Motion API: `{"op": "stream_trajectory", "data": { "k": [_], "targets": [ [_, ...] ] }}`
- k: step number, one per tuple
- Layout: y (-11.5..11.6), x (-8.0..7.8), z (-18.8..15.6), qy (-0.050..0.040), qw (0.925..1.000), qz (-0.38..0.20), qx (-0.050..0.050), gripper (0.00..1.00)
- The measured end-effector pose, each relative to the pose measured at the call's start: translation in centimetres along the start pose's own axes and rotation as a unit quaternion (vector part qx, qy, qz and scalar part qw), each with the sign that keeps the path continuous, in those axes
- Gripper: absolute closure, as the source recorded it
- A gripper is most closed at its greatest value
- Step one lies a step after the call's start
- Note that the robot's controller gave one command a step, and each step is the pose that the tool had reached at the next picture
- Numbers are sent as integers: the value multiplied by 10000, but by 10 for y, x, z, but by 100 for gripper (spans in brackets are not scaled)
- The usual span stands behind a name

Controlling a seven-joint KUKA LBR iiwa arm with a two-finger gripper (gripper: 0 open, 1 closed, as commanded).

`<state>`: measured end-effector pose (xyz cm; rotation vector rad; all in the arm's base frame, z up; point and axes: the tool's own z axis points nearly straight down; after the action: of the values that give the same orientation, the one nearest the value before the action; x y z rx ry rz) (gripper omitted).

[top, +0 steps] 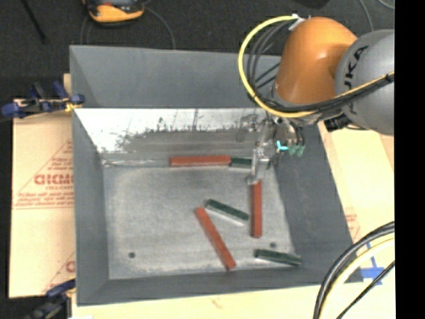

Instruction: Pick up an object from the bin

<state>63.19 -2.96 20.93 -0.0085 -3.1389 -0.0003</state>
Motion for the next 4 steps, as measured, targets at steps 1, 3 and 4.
{"op": "stream_trajectory", "data": {
  "k": [1, 3, 4],
  "targets": [
    [0, -1, -5, -40, 10000, -1, 2, 0],
    [27, 35, 82, -51, 9897, -1429, 14, 0],
    [19, 32, 138, -42, 9813, -1927, 7, 100]
  ]
}}
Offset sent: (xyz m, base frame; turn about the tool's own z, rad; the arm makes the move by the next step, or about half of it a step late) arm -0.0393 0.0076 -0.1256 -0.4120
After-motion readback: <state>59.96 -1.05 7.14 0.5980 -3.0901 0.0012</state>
